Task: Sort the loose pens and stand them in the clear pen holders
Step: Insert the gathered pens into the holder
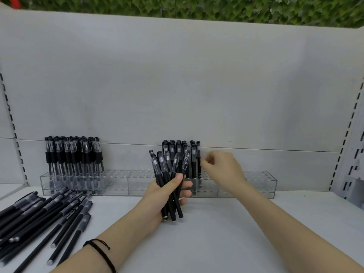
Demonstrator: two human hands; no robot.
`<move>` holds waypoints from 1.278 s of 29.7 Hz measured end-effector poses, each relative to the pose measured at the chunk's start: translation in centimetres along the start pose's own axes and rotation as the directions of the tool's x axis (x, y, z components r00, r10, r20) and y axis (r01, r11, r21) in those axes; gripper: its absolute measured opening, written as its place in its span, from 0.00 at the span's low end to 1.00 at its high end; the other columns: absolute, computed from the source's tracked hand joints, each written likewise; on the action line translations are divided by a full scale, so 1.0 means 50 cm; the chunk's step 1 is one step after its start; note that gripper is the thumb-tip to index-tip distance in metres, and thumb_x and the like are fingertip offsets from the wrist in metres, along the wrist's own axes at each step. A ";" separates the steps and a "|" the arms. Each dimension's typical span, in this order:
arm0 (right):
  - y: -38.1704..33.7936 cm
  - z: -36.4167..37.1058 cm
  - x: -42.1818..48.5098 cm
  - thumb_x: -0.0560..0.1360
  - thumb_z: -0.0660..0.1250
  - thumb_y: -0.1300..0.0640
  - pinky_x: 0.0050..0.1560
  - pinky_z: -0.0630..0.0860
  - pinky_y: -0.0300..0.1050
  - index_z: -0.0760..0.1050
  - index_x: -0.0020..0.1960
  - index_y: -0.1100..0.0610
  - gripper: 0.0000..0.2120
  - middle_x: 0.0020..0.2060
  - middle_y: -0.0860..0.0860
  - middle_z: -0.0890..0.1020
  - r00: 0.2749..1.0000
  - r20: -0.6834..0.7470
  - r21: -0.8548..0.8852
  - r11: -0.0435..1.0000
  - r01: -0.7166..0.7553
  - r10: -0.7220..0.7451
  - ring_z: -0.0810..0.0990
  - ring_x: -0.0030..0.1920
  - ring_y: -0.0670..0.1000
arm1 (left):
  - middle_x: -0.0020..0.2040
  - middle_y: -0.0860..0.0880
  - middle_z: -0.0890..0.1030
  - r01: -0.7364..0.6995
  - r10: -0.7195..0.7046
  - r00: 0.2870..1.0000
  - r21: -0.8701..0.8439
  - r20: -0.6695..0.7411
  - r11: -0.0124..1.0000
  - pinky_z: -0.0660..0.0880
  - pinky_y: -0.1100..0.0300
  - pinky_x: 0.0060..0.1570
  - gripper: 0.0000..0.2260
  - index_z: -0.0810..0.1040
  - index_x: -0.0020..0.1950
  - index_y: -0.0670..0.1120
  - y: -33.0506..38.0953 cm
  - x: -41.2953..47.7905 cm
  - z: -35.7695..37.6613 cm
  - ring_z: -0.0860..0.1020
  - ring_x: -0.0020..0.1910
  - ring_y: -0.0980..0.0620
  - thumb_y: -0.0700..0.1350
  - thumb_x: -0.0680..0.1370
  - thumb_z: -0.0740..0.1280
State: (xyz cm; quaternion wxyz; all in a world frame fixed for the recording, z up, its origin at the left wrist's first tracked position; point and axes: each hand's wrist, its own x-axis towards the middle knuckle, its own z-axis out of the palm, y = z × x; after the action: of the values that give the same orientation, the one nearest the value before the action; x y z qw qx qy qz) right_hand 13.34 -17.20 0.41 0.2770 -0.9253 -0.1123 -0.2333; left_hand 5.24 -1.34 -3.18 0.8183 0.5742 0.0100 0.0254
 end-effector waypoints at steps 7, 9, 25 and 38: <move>-0.048 -0.033 -0.030 0.75 0.70 0.50 0.36 0.68 0.32 0.80 0.38 0.52 0.09 0.29 0.41 0.78 0.961 0.062 0.517 0.832 0.199 -0.268 0.72 0.30 0.39 | 0.50 0.43 0.85 -0.014 0.014 0.999 -0.010 0.044 1.000 0.80 0.59 0.37 0.14 0.76 0.61 0.39 0.006 -0.006 0.002 0.84 0.39 0.50 0.46 0.79 0.66; -0.059 -0.031 -0.034 0.73 0.73 0.51 0.36 0.69 0.30 0.82 0.41 0.54 0.07 0.32 0.42 0.80 0.957 0.114 0.537 0.827 0.167 -0.267 0.74 0.31 0.38 | 0.50 0.42 0.85 -0.009 0.010 0.998 -0.019 0.064 1.000 0.81 0.58 0.38 0.14 0.76 0.61 0.39 0.007 -0.009 0.005 0.85 0.41 0.48 0.45 0.79 0.66; -0.003 -0.059 0.012 0.77 0.65 0.52 0.40 0.73 0.45 0.74 0.44 0.50 0.04 0.38 0.43 0.79 0.943 -0.321 0.570 0.813 0.118 0.088 0.73 0.32 0.46 | 0.47 0.47 0.86 0.031 -0.040 0.997 0.130 0.070 0.991 0.79 0.58 0.40 0.10 0.80 0.58 0.46 0.002 -0.004 0.001 0.83 0.39 0.53 0.45 0.82 0.61; 0.005 -0.012 0.008 0.78 0.63 0.46 0.47 0.76 0.48 0.77 0.52 0.51 0.10 0.45 0.44 0.80 0.993 -0.075 0.135 0.985 0.103 -0.094 0.78 0.45 0.48 | 0.52 0.47 0.85 -0.031 0.018 0.988 0.081 0.155 0.996 0.78 0.63 0.39 0.12 0.74 0.63 0.40 0.001 -0.012 0.003 0.83 0.39 0.55 0.42 0.81 0.62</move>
State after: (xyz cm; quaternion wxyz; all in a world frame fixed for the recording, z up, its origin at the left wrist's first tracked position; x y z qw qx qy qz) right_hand 13.53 -17.69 0.92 0.3326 -0.8886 -0.1643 -0.2699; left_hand 4.66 -1.49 -3.09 0.7916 0.6081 -0.0591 -0.0094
